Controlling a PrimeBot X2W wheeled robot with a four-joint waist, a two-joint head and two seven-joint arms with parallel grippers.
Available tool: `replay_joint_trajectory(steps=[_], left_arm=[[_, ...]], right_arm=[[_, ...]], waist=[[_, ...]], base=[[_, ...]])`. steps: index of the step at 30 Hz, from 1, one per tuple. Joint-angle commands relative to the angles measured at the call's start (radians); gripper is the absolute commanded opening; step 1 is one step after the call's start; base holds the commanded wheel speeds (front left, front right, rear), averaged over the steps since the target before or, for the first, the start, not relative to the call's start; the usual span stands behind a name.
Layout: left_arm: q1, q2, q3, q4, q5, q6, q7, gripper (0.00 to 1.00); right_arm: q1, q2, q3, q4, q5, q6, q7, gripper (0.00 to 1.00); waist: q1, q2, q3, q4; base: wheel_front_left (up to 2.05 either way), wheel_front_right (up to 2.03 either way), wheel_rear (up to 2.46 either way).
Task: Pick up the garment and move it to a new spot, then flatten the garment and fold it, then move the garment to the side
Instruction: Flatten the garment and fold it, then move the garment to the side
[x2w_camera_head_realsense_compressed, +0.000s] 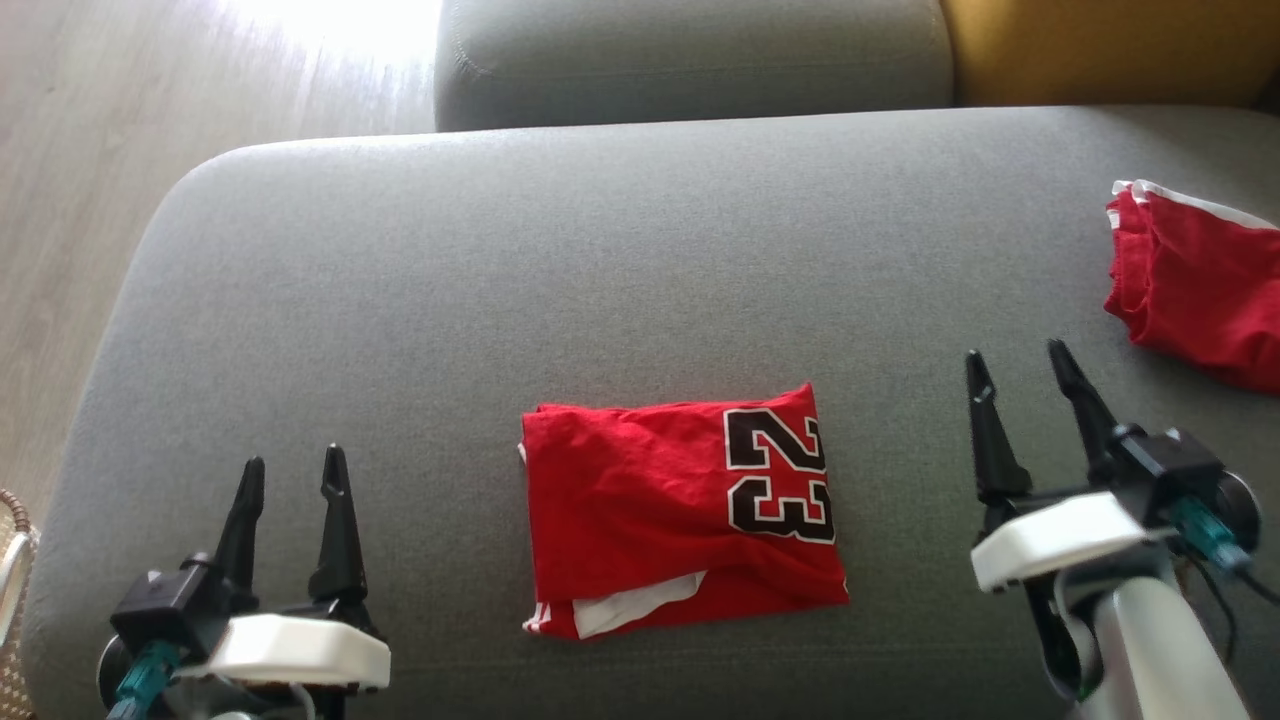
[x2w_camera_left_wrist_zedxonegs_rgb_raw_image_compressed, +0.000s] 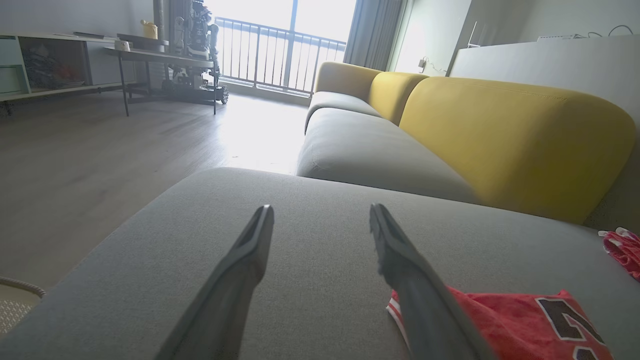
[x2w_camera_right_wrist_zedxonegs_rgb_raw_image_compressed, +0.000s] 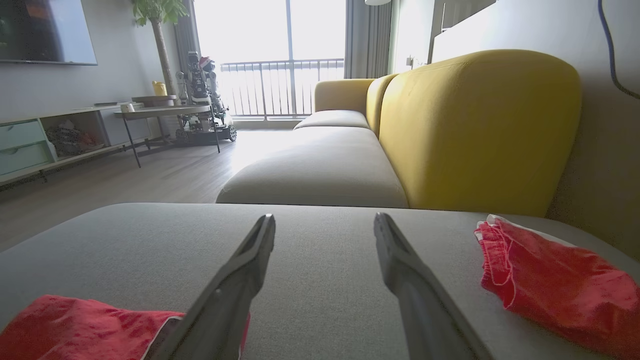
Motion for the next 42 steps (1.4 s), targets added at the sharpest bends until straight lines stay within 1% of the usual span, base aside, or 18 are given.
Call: replay_joint_trajectory(steps=[1,4,7,14,38,42], left_arm=[[-0.043,0.001,0.037,-0.028,-0.005,0.001,-0.012,1.00],[-0.035,0.001,0.034,-0.016,-0.004,-0.002,-0.012,1.00],[-0.026,0.001,0.025,0.001,-0.001,-0.006,-0.012,1.00],[-0.023,0.001,0.006,0.014,-0.003,-0.005,-0.012,1.00],[-0.027,0.001,-0.003,0.015,-0.008,-0.001,-0.012,1.00],[-0.030,0.001,-0.005,0.020,-0.008,-0.004,-0.012,1.00]], right_arm=[[-0.004,0.009,0.003,-0.070,-0.029,0.000,-0.007,1.00],[0.043,0.013,-0.021,-0.111,-0.032,0.000,-0.007,1.00],[0.071,0.013,-0.018,-0.134,-0.009,0.000,-0.007,1.00],[0.096,0.014,-0.013,-0.157,-0.003,0.000,-0.007,1.00],[0.094,0.014,-0.010,-0.152,-0.003,0.000,-0.007,1.00],[0.092,0.014,0.016,-0.131,0.005,0.000,-0.007,1.00]], waist=[[0.0000,0.0000,0.000,-0.007],[0.0000,0.0000,0.000,-0.016],[0.0000,0.0000,0.000,-0.021],[0.0000,0.0000,0.003,-0.019],[0.0000,0.0000,0.010,-0.004],[0.0000,0.0000,0.015,-0.001]], base=[[0.00,0.00,0.00],[0.00,0.00,0.00],[0.00,0.00,0.00],[0.00,0.00,0.00],[0.00,0.00,0.00],[0.00,0.00,0.00]])
